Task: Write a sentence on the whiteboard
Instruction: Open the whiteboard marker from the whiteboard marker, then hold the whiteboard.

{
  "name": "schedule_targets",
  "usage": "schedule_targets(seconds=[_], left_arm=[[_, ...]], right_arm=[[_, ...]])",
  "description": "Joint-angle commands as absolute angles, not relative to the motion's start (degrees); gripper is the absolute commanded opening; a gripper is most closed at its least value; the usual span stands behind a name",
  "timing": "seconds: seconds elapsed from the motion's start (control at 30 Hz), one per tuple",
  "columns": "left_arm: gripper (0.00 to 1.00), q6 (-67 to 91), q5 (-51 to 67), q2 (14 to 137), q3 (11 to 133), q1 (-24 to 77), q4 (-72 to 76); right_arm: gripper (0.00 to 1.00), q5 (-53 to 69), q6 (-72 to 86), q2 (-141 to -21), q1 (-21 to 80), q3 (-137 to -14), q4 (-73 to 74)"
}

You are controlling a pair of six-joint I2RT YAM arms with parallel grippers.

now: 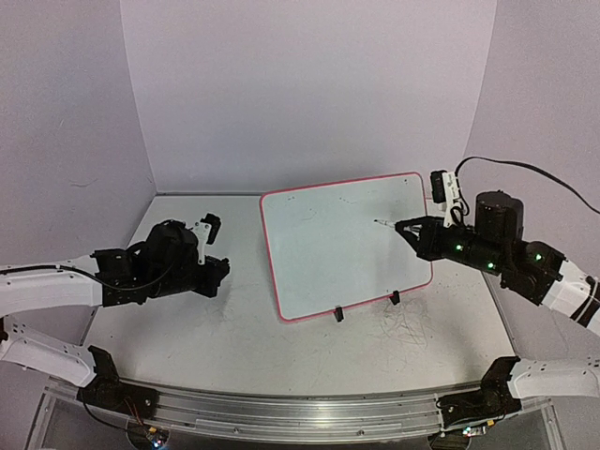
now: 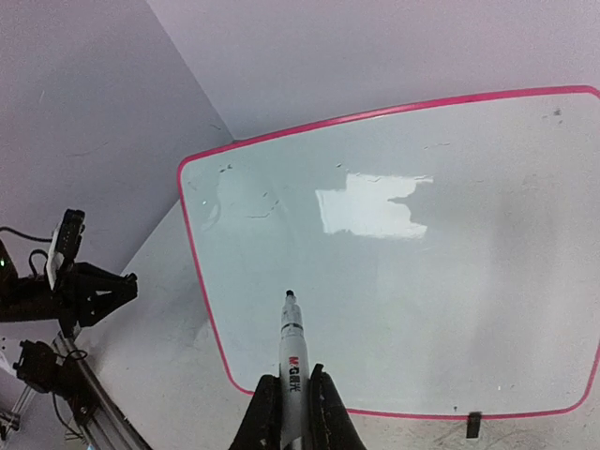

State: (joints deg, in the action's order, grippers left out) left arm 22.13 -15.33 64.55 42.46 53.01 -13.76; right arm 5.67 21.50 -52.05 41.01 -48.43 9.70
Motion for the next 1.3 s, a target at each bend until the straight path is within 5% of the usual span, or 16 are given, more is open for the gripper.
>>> schedule_targets(seconds=[0.0,0.93,1.27], left_arm=[[0.00,35.51,-31.20,67.28,37.96,52.82,-6.84],[0.02,41.92,-38.00,97.65,40.07,53.00,2.87],[0.17,42.11,-37.79,99.04,39.48,53.00,3.07]], right_arm=[[0.00,-4.56,20.09,-49.58,40.86,-51.53,10.28],[0.00,-7.02,14.34,-45.98,40.90,-50.95,10.02],[0.00,-9.94,14.89,-46.56,40.92,-51.07,9.91]])
